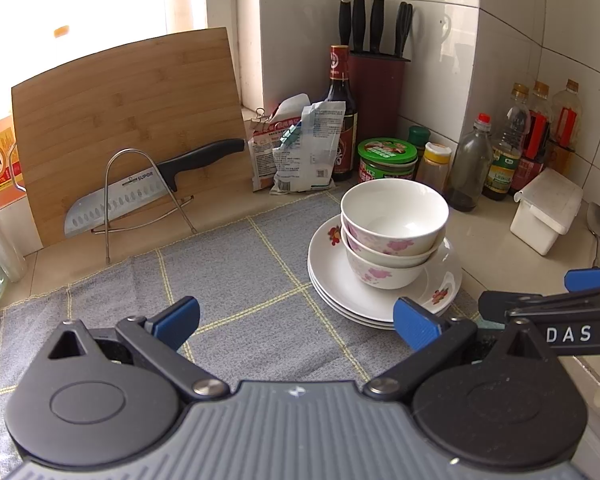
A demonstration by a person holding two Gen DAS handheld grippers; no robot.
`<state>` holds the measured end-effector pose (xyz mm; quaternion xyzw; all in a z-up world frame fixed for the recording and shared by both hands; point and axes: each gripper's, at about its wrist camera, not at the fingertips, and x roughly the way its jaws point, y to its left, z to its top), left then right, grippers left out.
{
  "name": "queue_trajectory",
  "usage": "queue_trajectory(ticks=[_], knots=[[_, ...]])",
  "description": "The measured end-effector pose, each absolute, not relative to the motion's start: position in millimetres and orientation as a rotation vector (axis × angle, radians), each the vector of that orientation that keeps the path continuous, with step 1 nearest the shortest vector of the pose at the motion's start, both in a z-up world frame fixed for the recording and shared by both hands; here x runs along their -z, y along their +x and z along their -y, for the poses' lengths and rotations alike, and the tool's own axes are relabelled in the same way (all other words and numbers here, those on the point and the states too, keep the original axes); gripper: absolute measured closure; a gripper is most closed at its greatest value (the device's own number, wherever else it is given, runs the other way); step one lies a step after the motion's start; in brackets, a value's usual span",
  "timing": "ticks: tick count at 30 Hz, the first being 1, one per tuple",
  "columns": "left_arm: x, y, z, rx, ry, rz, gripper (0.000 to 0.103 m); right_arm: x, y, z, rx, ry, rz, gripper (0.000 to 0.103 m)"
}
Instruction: Organize plates and bowls
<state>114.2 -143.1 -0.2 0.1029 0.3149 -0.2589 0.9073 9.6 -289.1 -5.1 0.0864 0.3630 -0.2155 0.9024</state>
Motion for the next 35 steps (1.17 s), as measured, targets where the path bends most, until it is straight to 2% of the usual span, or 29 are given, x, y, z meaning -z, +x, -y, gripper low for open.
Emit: queue_trajectory(ticks=[35], knots=[[-2.4, 113.2, 144.2, 0.541, 0.212, -0.643, 0.001, 0.8, 5.0, 288.6, 0.459, 0.160, -0.724, 0.000]])
